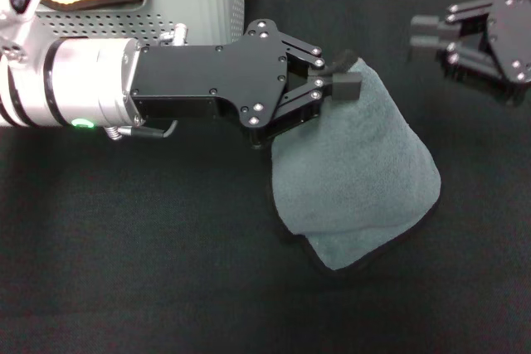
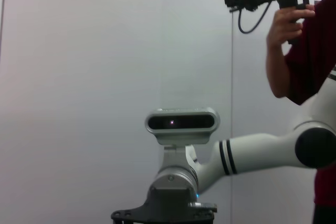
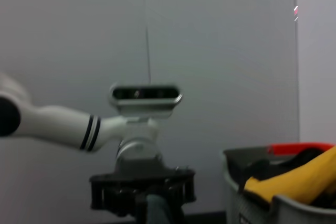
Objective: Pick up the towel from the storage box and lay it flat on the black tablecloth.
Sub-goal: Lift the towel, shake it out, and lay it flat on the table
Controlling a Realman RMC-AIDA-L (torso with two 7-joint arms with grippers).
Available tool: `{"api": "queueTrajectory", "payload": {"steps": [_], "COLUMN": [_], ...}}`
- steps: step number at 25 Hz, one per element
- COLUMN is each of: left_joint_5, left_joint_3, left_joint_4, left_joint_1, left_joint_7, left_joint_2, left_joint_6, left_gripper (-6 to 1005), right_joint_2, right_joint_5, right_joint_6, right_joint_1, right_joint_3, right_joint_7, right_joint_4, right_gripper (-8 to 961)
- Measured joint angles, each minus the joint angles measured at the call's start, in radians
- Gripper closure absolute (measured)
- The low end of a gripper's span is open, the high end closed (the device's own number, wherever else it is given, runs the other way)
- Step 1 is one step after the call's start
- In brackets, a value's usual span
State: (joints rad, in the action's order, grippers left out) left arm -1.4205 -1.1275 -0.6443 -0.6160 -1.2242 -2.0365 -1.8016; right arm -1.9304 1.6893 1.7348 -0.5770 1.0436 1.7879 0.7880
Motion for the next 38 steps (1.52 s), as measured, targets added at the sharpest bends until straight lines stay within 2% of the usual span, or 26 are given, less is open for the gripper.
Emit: {"api": "queueTrajectory", "payload": {"steps": [3, 6, 7, 10, 13, 15, 18, 22, 23, 27, 38], "left_joint_5": [-0.027, -0.084, -0.087, -0.066, -0.019, 0.014, 0.026, 0.036, 0.036, 0.046, 0.049], "left_joint_3": [-0.003, -0.009, -0.009, -0.04, -0.119, -0.146, -0.158, -0.165, -0.165, -0.166, -0.155], "left_joint_4": [-0.047, -0.18, -0.199, -0.298, -0.39, -0.419, -0.429, -0.428, -0.428, -0.427, -0.427], "left_joint_1": [-0.002, -0.015, -0.018, -0.038, -0.041, -0.045, -0.056, -0.092, -0.092, -0.117, -0.122], "left_joint_7": [-0.026, -0.106, -0.121, -0.195, -0.252, -0.261, -0.264, -0.266, -0.266, -0.268, -0.261], "left_joint_2": [0.012, 0.054, 0.061, 0.098, 0.124, 0.127, 0.123, 0.108, 0.108, 0.099, 0.087], "left_joint_6": [-0.01, -0.105, -0.138, -0.231, -0.235, -0.235, -0.235, -0.235, -0.235, -0.235, -0.232], "left_gripper": [998, 998, 998, 998, 998, 998, 998, 998, 998, 998, 998], "right_joint_2": [-0.005, -0.009, -0.01, -0.008, -0.004, 0.001, 0.003, -0.003, -0.015, -0.034, -0.063], "right_joint_5": [-0.055, -0.117, -0.14, -0.173, -0.178, -0.175, -0.172, -0.187, -0.208, -0.233, -0.236], "right_joint_6": [0.007, 0.022, 0.029, 0.041, 0.044, 0.043, 0.042, 0.042, 0.042, 0.042, 0.053], "right_joint_1": [-0.005, 0.002, 0.006, 0.021, 0.035, 0.05, 0.058, 0.052, 0.046, 0.044, 0.048], "right_joint_3": [0.003, 0.004, 0.004, 0.003, -0.001, -0.008, -0.018, -0.007, 0.0, 0.005, 0.05], "right_joint_7": [-0.003, 0.004, 0.01, 0.032, 0.051, 0.091, 0.135, 0.158, 0.177, 0.196, 0.208], "right_joint_4": [0.03, 0.07, 0.081, 0.096, 0.098, 0.094, 0.091, 0.09, 0.089, 0.089, 0.088], "right_gripper": [839, 824, 819, 703, 578, 482, 490, 499, 500, 507, 550]}}
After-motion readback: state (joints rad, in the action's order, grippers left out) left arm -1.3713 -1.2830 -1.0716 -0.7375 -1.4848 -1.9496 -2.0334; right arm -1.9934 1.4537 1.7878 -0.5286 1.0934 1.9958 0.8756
